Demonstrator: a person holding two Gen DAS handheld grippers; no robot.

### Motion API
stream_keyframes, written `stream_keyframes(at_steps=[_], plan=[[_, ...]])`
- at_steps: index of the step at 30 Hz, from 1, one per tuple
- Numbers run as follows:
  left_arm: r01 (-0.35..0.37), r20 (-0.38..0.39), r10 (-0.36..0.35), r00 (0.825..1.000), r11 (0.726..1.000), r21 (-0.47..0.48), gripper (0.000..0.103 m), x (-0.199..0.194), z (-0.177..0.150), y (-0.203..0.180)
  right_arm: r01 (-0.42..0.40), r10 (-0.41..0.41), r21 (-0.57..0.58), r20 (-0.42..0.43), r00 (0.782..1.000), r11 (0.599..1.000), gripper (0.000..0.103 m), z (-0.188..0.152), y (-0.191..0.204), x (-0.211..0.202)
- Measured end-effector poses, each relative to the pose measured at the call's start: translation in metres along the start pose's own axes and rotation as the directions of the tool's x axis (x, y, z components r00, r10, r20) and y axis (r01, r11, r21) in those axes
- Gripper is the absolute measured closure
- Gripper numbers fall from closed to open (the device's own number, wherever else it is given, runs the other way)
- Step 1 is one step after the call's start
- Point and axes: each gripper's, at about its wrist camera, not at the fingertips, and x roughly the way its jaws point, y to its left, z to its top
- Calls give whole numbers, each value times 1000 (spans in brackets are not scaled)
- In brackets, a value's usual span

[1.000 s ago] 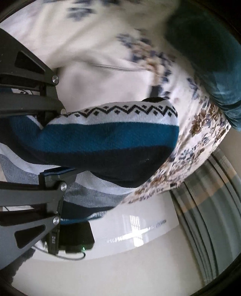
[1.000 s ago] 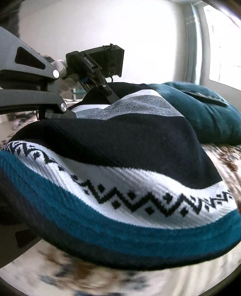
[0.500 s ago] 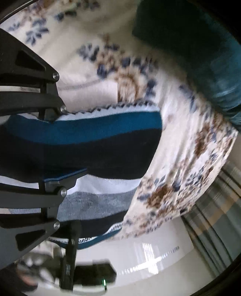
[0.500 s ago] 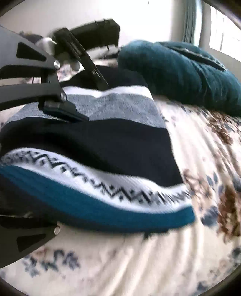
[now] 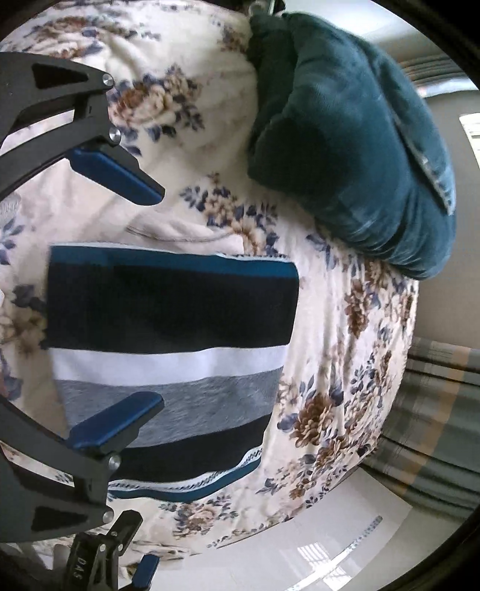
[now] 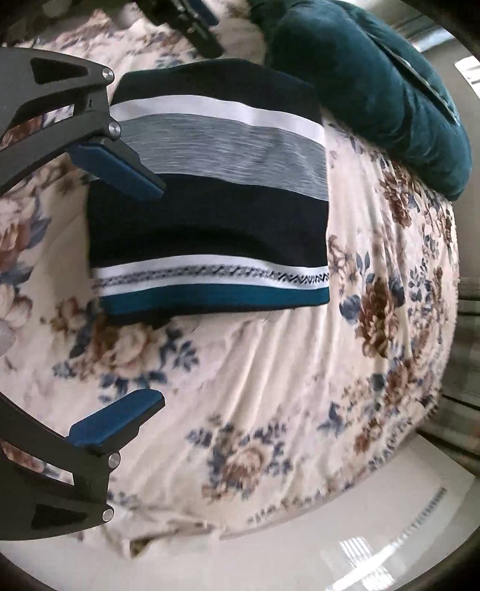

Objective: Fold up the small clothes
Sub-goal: 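Lower the folded sweater onto the blanket with both grippers and open them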

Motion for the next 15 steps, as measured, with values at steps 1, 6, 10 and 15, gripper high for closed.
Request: stream_keyframes(at_steps=[1,6,10,15], plan=[[-5,-1,5,1000,1000,1,0,-5,-1,-2,8,-8,4,8,1000,1000,0,-4,1,-7],[-31,-4,31,1000,999,-6,0,-59,-12,-11,36,-38,27,71,997,999,0,-29,-4,-70],[-38,41,39,998,999,-4,0,-128,-20,-20,64,-69,39,138,988,997,0,-49,-10,-134],[-45,106,45,993,999,-7,0,-212,-36,-29,71,-78,39,223,972,997,0,-82,-16,-230]])
